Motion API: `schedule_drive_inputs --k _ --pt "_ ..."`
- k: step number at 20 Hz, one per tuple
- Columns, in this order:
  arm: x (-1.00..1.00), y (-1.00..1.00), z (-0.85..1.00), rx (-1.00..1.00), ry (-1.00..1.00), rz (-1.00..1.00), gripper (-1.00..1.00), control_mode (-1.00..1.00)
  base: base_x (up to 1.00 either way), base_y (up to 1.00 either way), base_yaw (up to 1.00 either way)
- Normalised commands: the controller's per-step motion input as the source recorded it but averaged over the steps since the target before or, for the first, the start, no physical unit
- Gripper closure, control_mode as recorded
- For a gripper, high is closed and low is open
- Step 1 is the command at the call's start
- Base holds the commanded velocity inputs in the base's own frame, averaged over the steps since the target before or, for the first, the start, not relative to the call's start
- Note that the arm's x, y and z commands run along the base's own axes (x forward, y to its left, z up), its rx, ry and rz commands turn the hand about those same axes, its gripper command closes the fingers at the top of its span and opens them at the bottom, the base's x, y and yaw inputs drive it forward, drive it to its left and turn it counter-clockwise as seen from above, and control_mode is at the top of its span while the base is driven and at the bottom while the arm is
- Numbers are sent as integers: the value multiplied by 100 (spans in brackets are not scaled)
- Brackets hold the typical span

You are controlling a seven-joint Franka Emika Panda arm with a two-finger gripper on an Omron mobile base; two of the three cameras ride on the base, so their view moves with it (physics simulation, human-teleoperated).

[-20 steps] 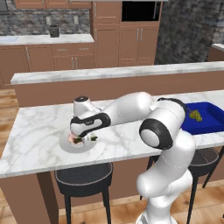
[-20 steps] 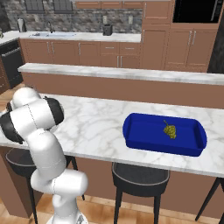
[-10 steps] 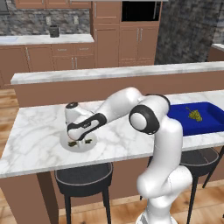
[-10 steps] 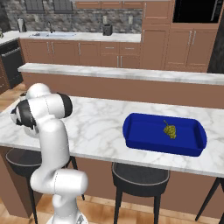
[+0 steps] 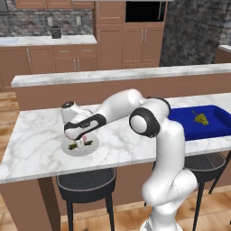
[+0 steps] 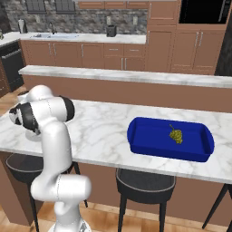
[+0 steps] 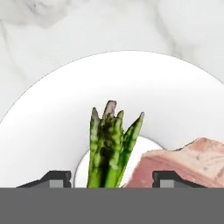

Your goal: Create a steak meal by picking up the steak and asparagus from the tray and placing them on the plate. Leave the grapes on the tray.

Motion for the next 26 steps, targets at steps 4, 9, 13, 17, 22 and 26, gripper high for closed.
schedule_drive_inputs --k 4,9,13,17,22,26 --pt "-32 -26 24 0 -3 0 -100 -100 0 0 0" --pt "-55 -61 55 1 -21 -1 -100 -100 0 0 0" --pt "-84 -66 61 4 -35 -1 -100 -100 0 0 0" --pt "-100 -61 84 5 -41 0 -100 -100 0 0 0" --pt "-100 -48 99 9 -40 0 -100 -100 0 0 0" --pt "-91 -44 100 16 -26 0 -100 -100 0 0 0"
